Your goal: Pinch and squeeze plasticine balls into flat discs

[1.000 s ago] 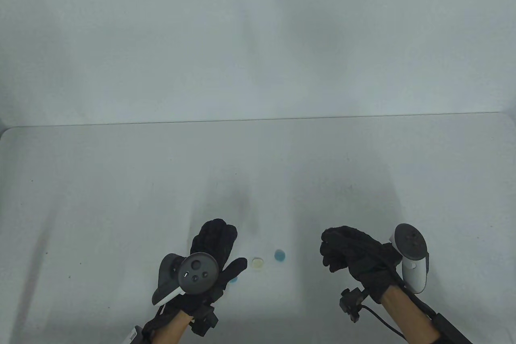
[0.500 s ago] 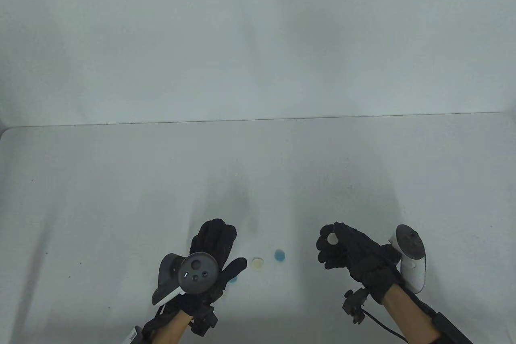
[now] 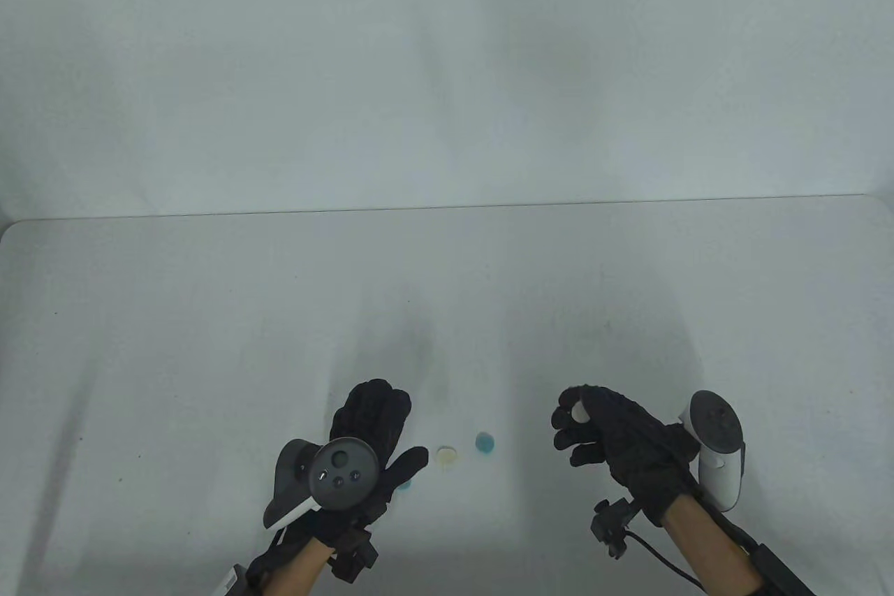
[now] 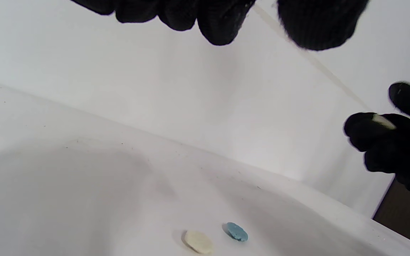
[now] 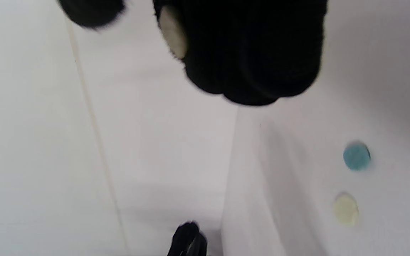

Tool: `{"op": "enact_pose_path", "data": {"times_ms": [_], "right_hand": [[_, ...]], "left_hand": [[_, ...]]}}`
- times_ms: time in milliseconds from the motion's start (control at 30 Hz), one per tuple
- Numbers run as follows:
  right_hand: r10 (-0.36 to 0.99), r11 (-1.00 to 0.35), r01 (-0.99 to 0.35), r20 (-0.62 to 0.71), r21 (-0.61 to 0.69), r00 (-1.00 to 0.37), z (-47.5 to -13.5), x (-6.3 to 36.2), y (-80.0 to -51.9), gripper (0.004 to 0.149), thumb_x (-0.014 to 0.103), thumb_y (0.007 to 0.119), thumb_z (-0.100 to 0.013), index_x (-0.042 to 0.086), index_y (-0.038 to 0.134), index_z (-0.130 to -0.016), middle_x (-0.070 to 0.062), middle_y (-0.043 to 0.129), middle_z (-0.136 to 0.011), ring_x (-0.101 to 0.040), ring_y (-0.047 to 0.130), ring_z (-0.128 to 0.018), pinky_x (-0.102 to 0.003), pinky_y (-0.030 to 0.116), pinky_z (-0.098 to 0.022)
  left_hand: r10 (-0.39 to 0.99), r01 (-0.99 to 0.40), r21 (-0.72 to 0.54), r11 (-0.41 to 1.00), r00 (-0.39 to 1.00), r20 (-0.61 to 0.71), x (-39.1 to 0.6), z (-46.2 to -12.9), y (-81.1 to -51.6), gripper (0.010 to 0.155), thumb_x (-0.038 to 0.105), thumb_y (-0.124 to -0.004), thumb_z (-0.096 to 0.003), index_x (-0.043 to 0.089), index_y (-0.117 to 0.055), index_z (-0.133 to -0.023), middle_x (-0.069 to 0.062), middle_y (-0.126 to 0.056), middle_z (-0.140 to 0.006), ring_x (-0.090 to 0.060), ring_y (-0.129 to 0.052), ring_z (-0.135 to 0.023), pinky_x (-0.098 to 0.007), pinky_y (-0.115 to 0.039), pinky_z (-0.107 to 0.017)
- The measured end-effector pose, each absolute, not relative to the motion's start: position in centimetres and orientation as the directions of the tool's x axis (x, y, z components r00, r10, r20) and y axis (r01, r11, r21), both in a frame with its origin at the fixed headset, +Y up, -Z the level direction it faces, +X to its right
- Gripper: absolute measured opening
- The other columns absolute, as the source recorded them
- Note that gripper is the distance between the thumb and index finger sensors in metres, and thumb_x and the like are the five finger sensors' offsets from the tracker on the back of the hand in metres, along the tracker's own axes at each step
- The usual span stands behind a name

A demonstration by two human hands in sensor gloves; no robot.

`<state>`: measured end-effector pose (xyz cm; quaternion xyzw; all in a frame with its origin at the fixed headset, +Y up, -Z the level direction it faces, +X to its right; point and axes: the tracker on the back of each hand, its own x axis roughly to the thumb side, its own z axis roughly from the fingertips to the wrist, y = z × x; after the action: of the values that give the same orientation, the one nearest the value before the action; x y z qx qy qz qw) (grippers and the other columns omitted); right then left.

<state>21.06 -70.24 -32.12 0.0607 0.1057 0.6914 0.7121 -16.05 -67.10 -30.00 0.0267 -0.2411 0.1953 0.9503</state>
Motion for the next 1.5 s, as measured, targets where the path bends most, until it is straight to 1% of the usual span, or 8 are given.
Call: {"op": "enact_pose_path", "data": {"times_ms": [100,300,567,733,900,1167,1333,1500], "right_hand": [[0.997,0.050,-0.968,-0.077,0.248,0.032,-32.2,20.8,-70.3,0.073,0.061,0.058,-0.057,0.002,0.070,-0.099,-0.018,0.091,-0.085,-0.034,0.100,-0.066,-0.032,0.094,-0.038],[0.997,0.068,-0.968,-0.063,0.243,0.054,-32.3,20.9,-70.0,0.046,0.041,0.068,-0.060,0.006,0.079,-0.088,-0.010,0.100,-0.068,-0.023,0.107,-0.050,-0.023,0.097,-0.032],[0.998,-0.066,-0.990,0.011,0.125,-0.065,-31.9,21.1,-69.1,0.041,0.033,0.069,-0.059,0.005,0.079,-0.088,-0.007,0.102,-0.059,-0.018,0.109,-0.040,-0.019,0.098,-0.025],[0.997,-0.073,-0.988,0.016,0.135,-0.072,-31.9,21.1,-69.3,0.043,0.036,0.066,-0.060,0.006,0.078,-0.089,-0.006,0.100,-0.065,-0.020,0.108,-0.048,-0.021,0.098,-0.031],[1.000,0.007,-0.975,-0.029,0.222,0.000,-32.2,20.9,-69.9,0.064,0.052,0.060,-0.060,0.001,0.071,-0.097,-0.017,0.093,-0.080,-0.031,0.102,-0.060,-0.028,0.095,-0.038],[0.995,-0.100,-0.974,0.035,0.204,-0.095,-32.2,21.0,-69.1,0.045,0.035,0.079,-0.055,0.007,0.077,-0.090,-0.007,0.101,-0.066,-0.019,0.108,-0.049,-0.020,0.098,-0.032],[0.990,-0.130,-0.982,0.062,0.135,-0.123,-32.0,21.0,-68.8,0.051,0.034,0.077,-0.056,0.006,0.068,-0.098,-0.003,0.100,-0.063,-0.016,0.108,-0.045,-0.019,0.098,-0.029],[0.995,-0.094,-0.986,0.036,0.139,-0.090,-32.0,21.2,-69.1,0.050,0.033,0.065,-0.062,0.003,0.064,-0.101,-0.008,0.091,-0.078,-0.026,0.099,-0.061,-0.027,0.093,-0.043]], "left_hand": [[0.358,-0.384,-0.042,0.922,0.808,0.468,-16.1,-30.0,-67.1,0.078,0.047,-0.068,-0.0537,0.002,-0.046,-0.114,-0.031,-0.035,-0.115,-0.059,-0.038,-0.104,-0.065,-0.042,-0.072],[0.357,-0.383,-0.044,0.923,0.808,0.468,-16.1,-30.0,-67.2,0.078,0.047,-0.068,-0.0536,0.002,-0.046,-0.114,-0.031,-0.035,-0.115,-0.058,-0.038,-0.104,-0.065,-0.042,-0.072],[0.358,-0.383,-0.046,0.923,0.807,0.470,-16.0,-30.1,-67.2,0.078,0.047,-0.068,-0.0536,0.002,-0.047,-0.114,-0.031,-0.035,-0.115,-0.058,-0.038,-0.104,-0.065,-0.042,-0.072],[0.360,-0.387,-0.041,0.921,0.806,0.471,-16.1,-30.1,-67.2,0.078,0.047,-0.068,-0.0536,0.002,-0.046,-0.113,-0.031,-0.035,-0.115,-0.058,-0.038,-0.104,-0.065,-0.042,-0.072],[0.361,-0.388,-0.042,0.921,0.806,0.470,-16.1,-30.1,-67.2,0.078,0.047,-0.068,-0.0536,0.002,-0.047,-0.114,-0.031,-0.035,-0.115,-0.058,-0.039,-0.104,-0.065,-0.043,-0.072],[0.360,-0.383,-0.049,0.922,0.806,0.469,-16.1,-30.1,-67.3,0.078,0.047,-0.068,-0.0537,0.002,-0.046,-0.114,-0.031,-0.035,-0.115,-0.059,-0.038,-0.104,-0.065,-0.042,-0.072],[0.360,-0.385,-0.047,0.922,0.804,0.473,-16.1,-30.1,-67.3,0.078,0.047,-0.068,-0.0537,0.002,-0.046,-0.113,-0.030,-0.035,-0.115,-0.058,-0.038,-0.104,-0.065,-0.043,-0.072],[0.361,-0.390,-0.039,0.920,0.805,0.471,-16.1,-30.1,-67.2,0.078,0.047,-0.068,-0.0537,0.002,-0.046,-0.114,-0.031,-0.035,-0.115,-0.058,-0.038,-0.104,-0.065,-0.042,-0.072]]}}
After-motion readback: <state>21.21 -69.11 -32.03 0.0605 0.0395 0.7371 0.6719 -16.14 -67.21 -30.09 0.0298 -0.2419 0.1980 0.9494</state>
